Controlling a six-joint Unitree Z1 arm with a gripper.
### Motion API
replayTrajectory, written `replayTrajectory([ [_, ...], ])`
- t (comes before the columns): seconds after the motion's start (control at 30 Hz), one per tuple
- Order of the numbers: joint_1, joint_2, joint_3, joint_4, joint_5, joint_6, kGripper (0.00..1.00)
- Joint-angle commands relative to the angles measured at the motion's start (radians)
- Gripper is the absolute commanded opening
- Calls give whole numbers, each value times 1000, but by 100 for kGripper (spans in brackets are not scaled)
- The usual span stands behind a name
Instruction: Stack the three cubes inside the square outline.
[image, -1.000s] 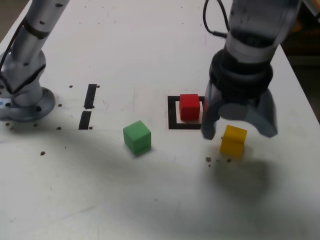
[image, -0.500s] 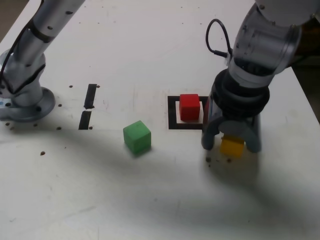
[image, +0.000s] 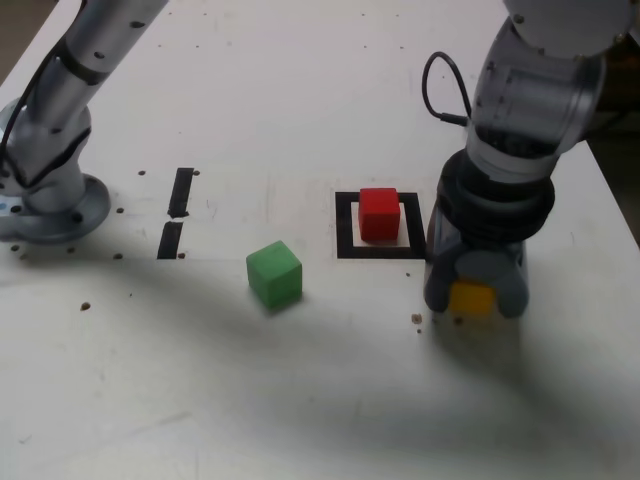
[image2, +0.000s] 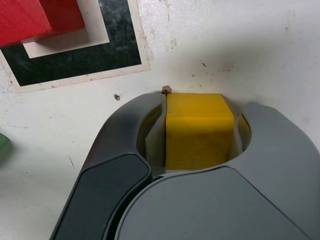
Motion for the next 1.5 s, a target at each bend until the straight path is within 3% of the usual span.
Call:
replayTrajectory([
  [0.0,2,-32,-17,46,15,-1,28],
  [0.23,8,-164,-57,264,63,-20,26],
  [0.4,42,-219,-49,311,76,-35,26],
  [0.73,129,-266,108,230,54,-46,26],
  [1.03,150,-264,216,129,12,-52,27],
  [1.47,184,-262,307,39,-13,-39,28],
])
